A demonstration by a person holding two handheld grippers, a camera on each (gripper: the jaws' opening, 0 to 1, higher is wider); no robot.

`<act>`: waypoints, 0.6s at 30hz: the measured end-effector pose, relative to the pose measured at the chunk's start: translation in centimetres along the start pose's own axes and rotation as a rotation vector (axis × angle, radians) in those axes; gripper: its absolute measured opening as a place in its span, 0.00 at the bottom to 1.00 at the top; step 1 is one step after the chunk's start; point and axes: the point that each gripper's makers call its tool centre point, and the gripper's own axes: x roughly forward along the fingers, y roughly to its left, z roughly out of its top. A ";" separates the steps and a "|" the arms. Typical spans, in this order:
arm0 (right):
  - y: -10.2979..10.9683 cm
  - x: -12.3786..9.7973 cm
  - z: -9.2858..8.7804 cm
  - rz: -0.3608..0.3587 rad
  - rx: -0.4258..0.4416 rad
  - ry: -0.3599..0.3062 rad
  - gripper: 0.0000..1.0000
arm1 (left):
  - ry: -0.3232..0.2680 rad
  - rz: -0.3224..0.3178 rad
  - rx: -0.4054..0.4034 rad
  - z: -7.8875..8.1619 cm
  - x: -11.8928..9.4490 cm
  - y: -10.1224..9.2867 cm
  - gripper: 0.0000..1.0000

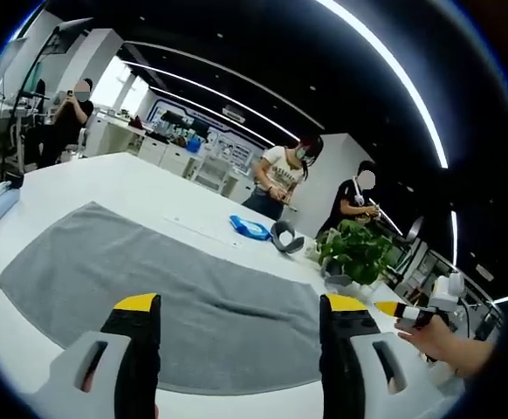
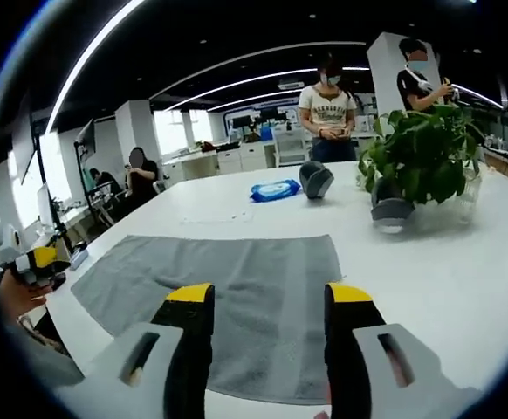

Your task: Fold the towel on the table until its edges align and the towel forms a compact rectangular stack.

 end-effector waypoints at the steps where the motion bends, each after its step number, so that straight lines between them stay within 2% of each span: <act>1: -1.0 0.2 0.0 -0.032 0.017 -0.001 0.49 | -0.001 -0.004 -0.004 0.0 0.0 0.0 0.75; 6: -4.3 0.7 -0.6 -0.125 0.085 0.011 0.39 | 0.008 -0.021 -0.019 -0.1 0.0 -0.4 0.71; 10: -6.7 0.3 -2.5 -0.203 0.133 0.045 0.35 | 0.024 -0.039 -0.019 -0.4 0.1 -0.8 0.68; 13: -7.3 0.2 -4.2 -0.216 0.143 0.089 0.31 | 0.028 -0.043 0.001 -0.4 0.1 -1.0 0.64; 18: -7.9 -0.1 -6.7 -0.235 0.158 0.139 0.29 | 0.038 -0.049 -0.003 -0.6 0.2 -1.0 0.63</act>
